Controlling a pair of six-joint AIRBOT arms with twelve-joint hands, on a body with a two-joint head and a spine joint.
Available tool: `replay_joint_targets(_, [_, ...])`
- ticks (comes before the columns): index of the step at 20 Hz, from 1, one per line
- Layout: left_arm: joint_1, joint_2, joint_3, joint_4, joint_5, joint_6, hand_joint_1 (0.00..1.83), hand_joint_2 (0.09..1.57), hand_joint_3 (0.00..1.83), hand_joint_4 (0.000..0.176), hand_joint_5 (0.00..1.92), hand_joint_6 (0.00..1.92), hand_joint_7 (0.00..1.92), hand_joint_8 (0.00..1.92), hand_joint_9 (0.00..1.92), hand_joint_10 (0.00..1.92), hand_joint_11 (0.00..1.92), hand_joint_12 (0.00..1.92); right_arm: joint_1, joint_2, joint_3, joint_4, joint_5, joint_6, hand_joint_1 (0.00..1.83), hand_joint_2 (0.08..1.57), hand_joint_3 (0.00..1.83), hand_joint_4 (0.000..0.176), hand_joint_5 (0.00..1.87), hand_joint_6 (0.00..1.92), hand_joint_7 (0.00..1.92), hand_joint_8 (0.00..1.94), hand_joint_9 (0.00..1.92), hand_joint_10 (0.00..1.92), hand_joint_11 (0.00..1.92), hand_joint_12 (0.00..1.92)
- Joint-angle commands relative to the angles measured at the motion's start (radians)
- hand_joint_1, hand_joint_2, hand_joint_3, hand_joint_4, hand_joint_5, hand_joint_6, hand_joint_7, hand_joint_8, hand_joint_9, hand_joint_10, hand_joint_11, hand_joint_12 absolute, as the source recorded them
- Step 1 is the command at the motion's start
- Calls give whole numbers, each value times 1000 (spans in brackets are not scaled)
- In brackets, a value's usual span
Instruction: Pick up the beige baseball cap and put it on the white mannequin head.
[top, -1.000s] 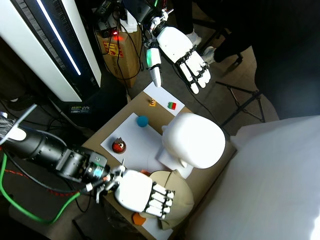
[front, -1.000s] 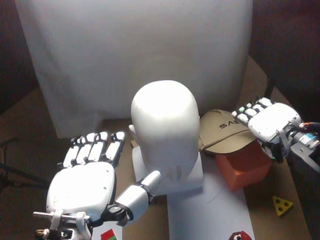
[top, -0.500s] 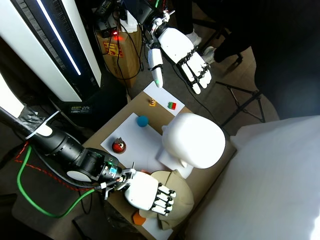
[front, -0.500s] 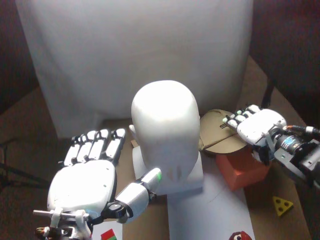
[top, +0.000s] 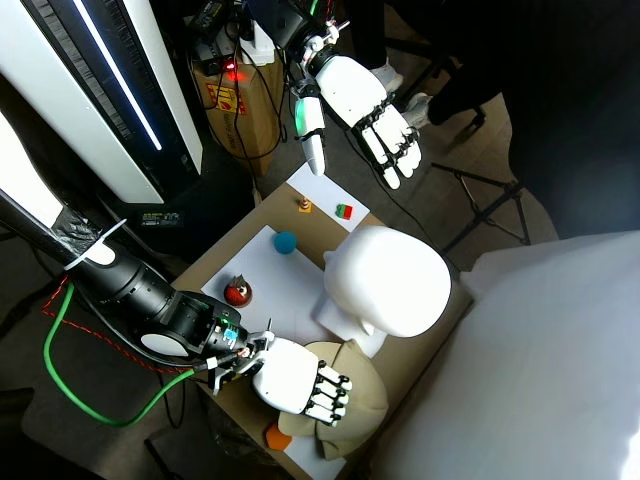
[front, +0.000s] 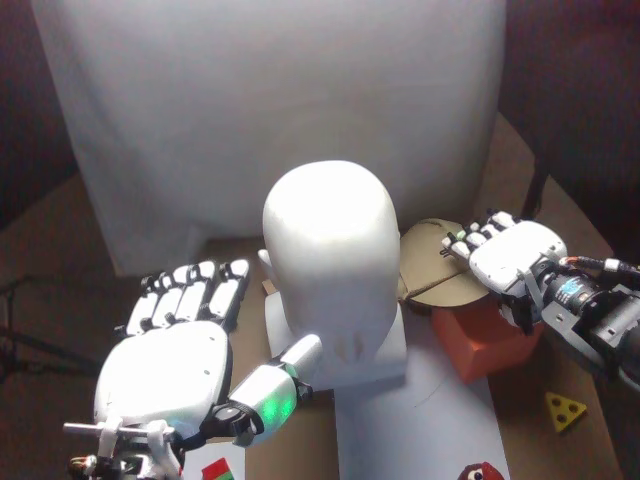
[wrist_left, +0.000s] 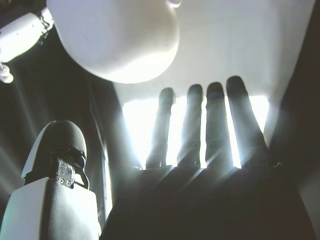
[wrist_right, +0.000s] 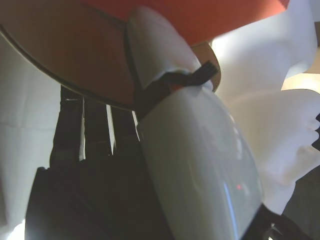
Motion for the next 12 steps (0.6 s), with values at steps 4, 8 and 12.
replay_joint_targets(4, [4, 2, 5, 83, -75, -27, 0, 1120, 1, 86, 104, 1, 66, 0, 46, 1, 0, 285, -2, 6, 13, 21, 90, -2, 1277, 1187, 2, 0, 124, 3, 176, 4, 173, 2, 0, 681])
replay_joint_targets(8, [-7, -11, 61, 61, -5, -102, 0, 1121, 1, 85, 104, 0, 66, 0, 45, 1, 0, 285, -2, 5, 13, 22, 93, -2, 1253, 1195, 2, 0, 266, 13, 371, 9, 369, 24, 44, 999])
replay_joint_targets(12, [10, -30, 117, 34, 11, -201, 0, 1125, 2, 85, 104, 0, 65, 0, 50, 3, 0, 286, 1, 5, 15, 22, 95, 1, 1435, 1121, 40, 0, 669, 834, 862, 730, 922, 815, 728, 1516])
